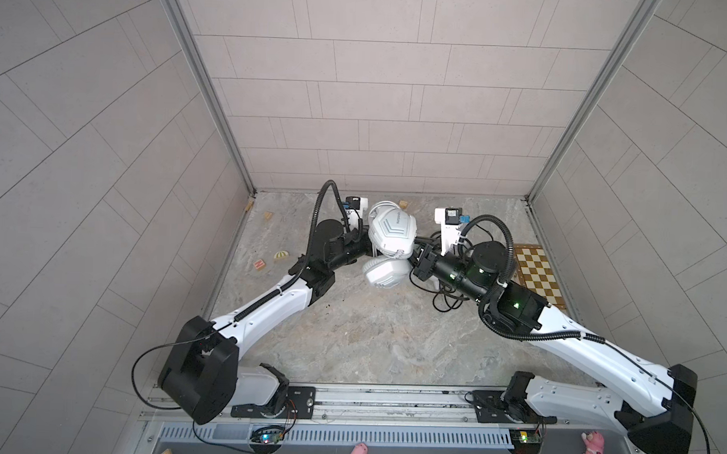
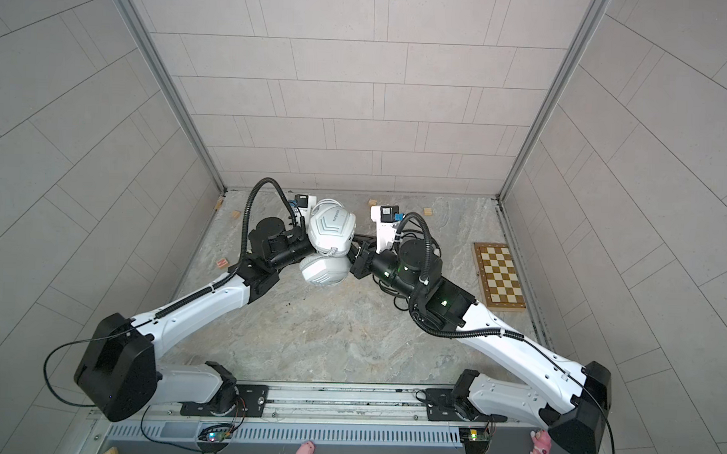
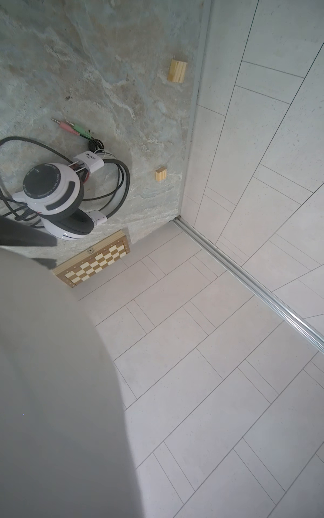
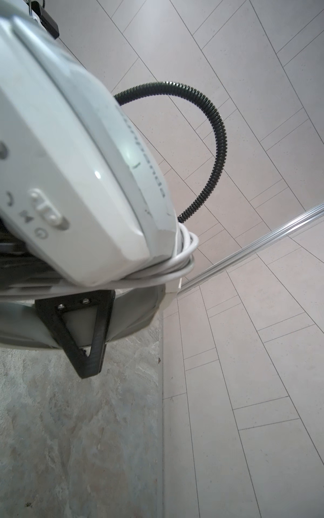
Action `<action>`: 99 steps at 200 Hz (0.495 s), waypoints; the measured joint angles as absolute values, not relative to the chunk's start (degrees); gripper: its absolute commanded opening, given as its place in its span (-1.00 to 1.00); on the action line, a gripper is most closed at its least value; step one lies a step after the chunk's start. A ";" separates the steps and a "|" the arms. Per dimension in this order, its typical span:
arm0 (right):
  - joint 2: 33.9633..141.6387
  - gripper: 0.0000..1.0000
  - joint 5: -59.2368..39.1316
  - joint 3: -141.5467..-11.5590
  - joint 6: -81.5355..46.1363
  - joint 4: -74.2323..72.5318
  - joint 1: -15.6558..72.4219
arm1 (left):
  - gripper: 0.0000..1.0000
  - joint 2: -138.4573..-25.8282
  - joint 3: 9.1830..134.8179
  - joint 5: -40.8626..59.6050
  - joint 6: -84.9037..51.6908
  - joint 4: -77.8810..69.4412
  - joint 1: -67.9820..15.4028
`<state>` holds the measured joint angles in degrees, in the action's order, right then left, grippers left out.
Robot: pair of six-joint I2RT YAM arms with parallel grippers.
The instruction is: Wrap the headphones
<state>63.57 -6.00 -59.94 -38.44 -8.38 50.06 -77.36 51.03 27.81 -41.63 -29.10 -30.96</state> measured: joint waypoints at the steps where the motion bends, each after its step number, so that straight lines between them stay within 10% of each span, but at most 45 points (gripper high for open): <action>1: 63.68 -0.98 -5.87 -60.03 -38.39 -8.34 50.13 | -1.00 -77.43 51.07 27.83 -41.63 -29.10 -30.96; 99: 66.78 -0.88 0.82 -62.98 -31.53 -3.22 52.45 | -1.00 -75.48 53.76 28.05 -40.84 -24.69 -31.20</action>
